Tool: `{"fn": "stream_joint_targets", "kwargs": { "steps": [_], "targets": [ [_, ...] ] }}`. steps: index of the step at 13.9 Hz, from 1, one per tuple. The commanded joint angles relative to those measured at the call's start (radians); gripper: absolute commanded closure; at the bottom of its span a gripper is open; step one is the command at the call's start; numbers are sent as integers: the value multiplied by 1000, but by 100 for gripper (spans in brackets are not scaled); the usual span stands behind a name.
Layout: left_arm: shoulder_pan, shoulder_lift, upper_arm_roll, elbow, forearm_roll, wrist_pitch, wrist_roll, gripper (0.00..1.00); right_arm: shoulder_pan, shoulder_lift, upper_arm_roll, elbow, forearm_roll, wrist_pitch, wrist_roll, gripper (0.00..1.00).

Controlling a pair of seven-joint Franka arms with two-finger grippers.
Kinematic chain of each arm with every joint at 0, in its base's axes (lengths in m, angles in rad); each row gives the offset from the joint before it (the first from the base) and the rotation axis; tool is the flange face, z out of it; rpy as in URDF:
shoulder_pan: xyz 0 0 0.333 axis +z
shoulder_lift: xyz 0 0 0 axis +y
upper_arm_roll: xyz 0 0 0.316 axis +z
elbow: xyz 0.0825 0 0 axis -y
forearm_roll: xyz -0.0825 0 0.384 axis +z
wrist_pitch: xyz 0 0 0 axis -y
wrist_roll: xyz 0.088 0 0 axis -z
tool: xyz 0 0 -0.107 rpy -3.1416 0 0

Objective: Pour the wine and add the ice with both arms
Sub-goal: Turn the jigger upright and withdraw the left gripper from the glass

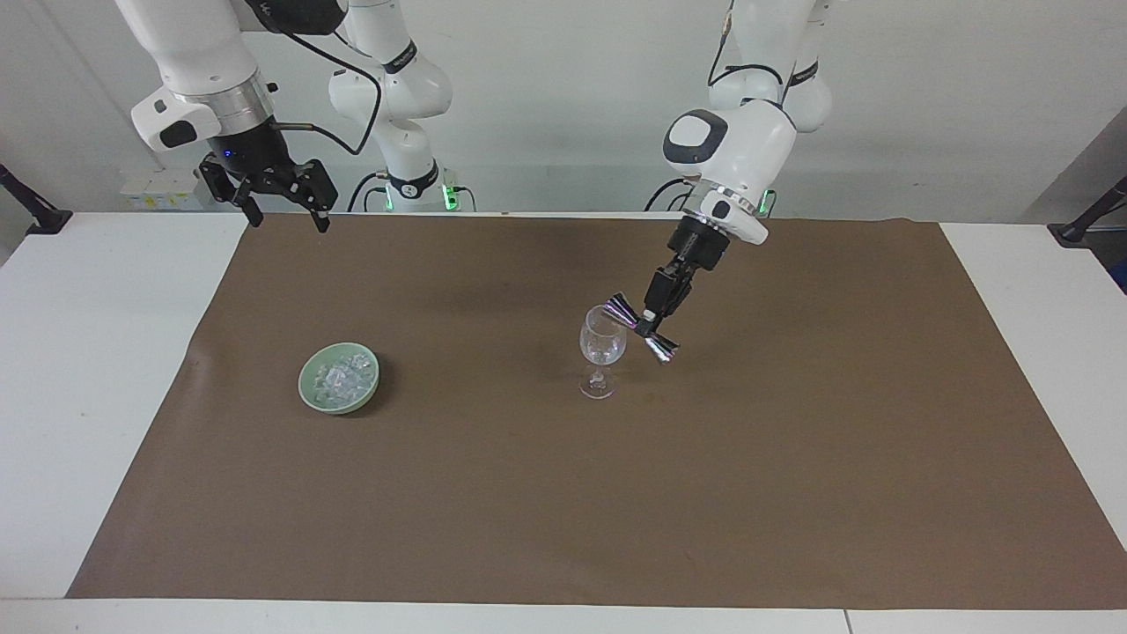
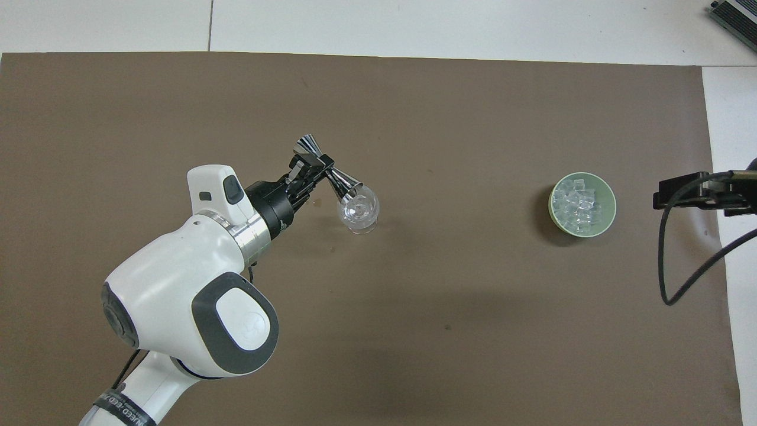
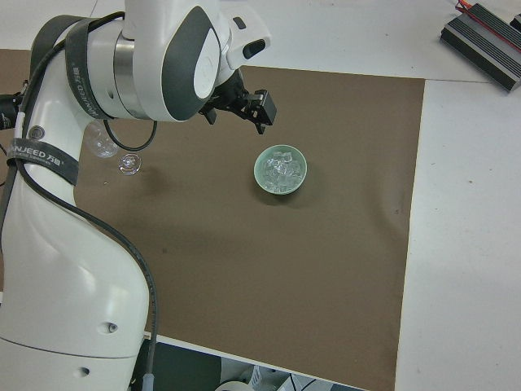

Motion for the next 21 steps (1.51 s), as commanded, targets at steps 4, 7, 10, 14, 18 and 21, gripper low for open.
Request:
{"fn": "stream_joint_targets", "kwargs": {
  "steps": [4,7,10,14,18,21],
  "targets": [
    [-22,19,14,11,119,40,-1,100,-7,-21,2,-23,17,6,-26,0],
    [-22,23,16,13,179,49,-3,100,-7,-21,2,-23,17,6,-26,0],
    [-19,25,16,14,247,55,11,100,-7,-21,2,-23,17,6,-26,0],
    [-19,25,16,14,304,55,23,100,-7,-21,2,-23,17,6,-26,0],
    [-20,25,16,14,386,63,28,100,-7,-21,2,-23,17,6,-26,0],
    [-22,25,16,14,403,86,39,100,-7,-21,2,-23,17,6,-26,0]
  ]
}}
